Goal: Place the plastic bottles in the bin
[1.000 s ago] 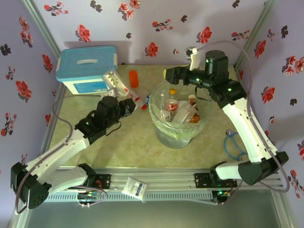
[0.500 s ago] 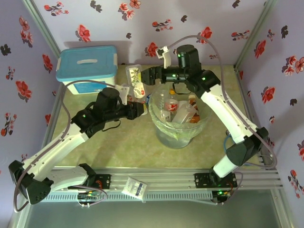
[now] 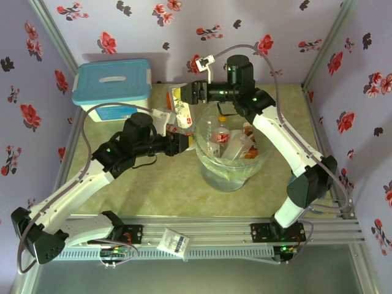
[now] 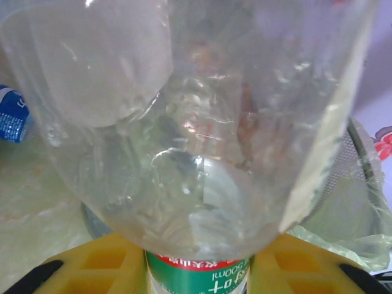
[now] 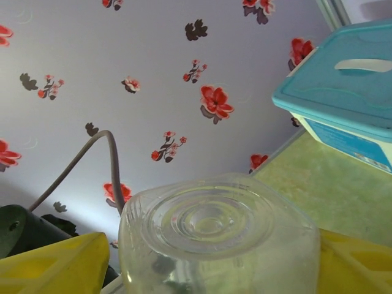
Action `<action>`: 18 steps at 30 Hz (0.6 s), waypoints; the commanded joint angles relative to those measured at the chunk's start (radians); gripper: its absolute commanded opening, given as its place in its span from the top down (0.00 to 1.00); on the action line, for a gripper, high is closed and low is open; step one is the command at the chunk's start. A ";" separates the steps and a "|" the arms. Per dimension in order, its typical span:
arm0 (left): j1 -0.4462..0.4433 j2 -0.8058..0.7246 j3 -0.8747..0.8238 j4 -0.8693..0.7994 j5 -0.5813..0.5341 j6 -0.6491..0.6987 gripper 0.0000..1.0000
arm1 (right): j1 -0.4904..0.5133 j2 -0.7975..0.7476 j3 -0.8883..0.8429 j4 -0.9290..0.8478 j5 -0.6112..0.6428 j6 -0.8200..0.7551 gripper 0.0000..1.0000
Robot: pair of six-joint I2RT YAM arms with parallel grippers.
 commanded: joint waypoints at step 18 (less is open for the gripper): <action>0.017 -0.045 -0.018 0.030 -0.046 0.011 0.15 | -0.023 0.002 0.008 0.200 -0.007 0.109 0.45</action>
